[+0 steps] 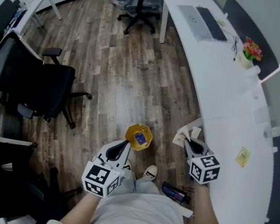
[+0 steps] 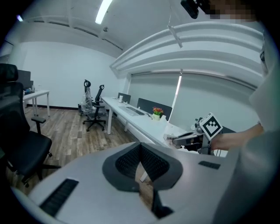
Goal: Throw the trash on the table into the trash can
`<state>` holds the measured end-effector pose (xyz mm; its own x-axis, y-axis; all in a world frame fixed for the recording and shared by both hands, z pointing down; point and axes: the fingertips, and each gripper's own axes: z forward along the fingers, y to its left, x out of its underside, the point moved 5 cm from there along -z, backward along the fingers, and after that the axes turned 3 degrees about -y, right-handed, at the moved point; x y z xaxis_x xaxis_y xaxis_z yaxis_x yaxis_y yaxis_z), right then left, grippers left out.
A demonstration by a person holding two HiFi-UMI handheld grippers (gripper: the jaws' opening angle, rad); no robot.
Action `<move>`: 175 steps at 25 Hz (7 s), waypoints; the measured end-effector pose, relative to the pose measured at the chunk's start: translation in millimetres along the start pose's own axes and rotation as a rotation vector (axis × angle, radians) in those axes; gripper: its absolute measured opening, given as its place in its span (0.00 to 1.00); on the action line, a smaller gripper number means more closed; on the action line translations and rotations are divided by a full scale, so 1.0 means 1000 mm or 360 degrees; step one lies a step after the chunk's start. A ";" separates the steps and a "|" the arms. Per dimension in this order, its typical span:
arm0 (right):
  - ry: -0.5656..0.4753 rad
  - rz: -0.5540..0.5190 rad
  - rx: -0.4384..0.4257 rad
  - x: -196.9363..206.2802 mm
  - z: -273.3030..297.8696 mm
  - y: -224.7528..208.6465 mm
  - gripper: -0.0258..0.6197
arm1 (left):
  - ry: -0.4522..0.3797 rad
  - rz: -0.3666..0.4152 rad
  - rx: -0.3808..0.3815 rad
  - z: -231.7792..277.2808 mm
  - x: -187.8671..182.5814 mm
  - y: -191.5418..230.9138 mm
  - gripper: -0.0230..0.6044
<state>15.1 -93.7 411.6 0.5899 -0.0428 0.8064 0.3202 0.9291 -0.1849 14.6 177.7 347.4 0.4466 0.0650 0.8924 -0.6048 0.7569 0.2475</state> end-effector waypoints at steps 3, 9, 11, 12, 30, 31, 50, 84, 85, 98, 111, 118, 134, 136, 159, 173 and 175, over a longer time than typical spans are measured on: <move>0.0022 -0.0055 -0.0102 -0.009 0.026 0.024 0.10 | -0.0017 -0.0025 -0.0080 -0.015 0.002 0.019 0.04; 0.0058 -0.0138 -0.0273 -0.022 0.065 0.064 0.10 | -0.0025 -0.0090 -0.0187 -0.032 0.011 0.046 0.04; 0.0068 -0.0132 -0.0293 -0.021 0.072 0.069 0.10 | -0.0013 -0.0100 -0.0184 -0.029 0.014 0.049 0.04; 0.0074 -0.0125 -0.0298 -0.019 0.076 0.071 0.10 | -0.0006 -0.0106 -0.0177 -0.028 0.016 0.051 0.04; 0.0287 -0.0227 -0.0463 0.038 0.156 0.069 0.10 | 0.0068 -0.0172 -0.0139 0.023 0.059 0.094 0.04; 0.0299 -0.0240 -0.0473 0.044 0.162 0.068 0.10 | 0.0077 -0.0181 -0.0140 0.029 0.066 0.097 0.04; 0.0436 -0.0176 -0.0576 0.209 0.310 0.052 0.10 | 0.0229 -0.0251 -0.0173 0.118 0.231 0.164 0.04; 0.0669 -0.0231 -0.0536 0.350 0.407 0.038 0.35 | 0.0268 -0.0325 -0.0220 0.135 0.323 0.188 0.04; 0.0653 -0.0231 -0.0535 0.338 0.398 0.040 0.35 | 0.0263 -0.0325 -0.0211 0.131 0.315 0.185 0.04; 0.0280 -0.0122 -0.0557 0.124 0.227 0.087 0.25 | 0.0181 -0.0233 -0.0130 0.060 0.159 0.123 0.04; -0.0006 -0.0080 -0.0537 -0.008 0.077 0.119 0.11 | 0.0186 -0.0125 -0.0009 -0.001 0.049 0.061 0.04; -0.0105 0.0026 -0.0457 -0.039 0.035 0.112 0.10 | 0.0126 -0.0106 0.0067 0.000 0.007 0.039 0.04; -0.0218 0.0085 -0.0418 -0.050 0.000 0.097 0.10 | 0.0130 -0.0042 0.0182 0.012 -0.016 -0.002 0.04; -0.0221 0.0097 -0.0415 -0.048 -0.003 0.093 0.10 | 0.0092 0.0002 0.0189 0.014 -0.021 -0.006 0.04; -0.0333 0.0239 -0.0047 -0.024 -0.069 0.011 0.10 | 0.0088 0.0148 0.0352 0.042 -0.034 -0.045 0.04; -0.0417 0.0500 0.0528 0.065 -0.201 -0.065 0.10 | 0.0194 0.0313 0.0858 0.115 -0.022 -0.180 0.04; -0.0417 0.0518 0.0580 0.074 -0.212 -0.077 0.10 | 0.0207 0.0326 0.0893 0.121 -0.020 -0.193 0.04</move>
<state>191.8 -246.4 366.4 0.3964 0.3175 0.8614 -0.1529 0.9480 -0.2791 42.5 -48.9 327.3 0.3396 0.2786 0.8984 -0.9263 0.2650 0.2680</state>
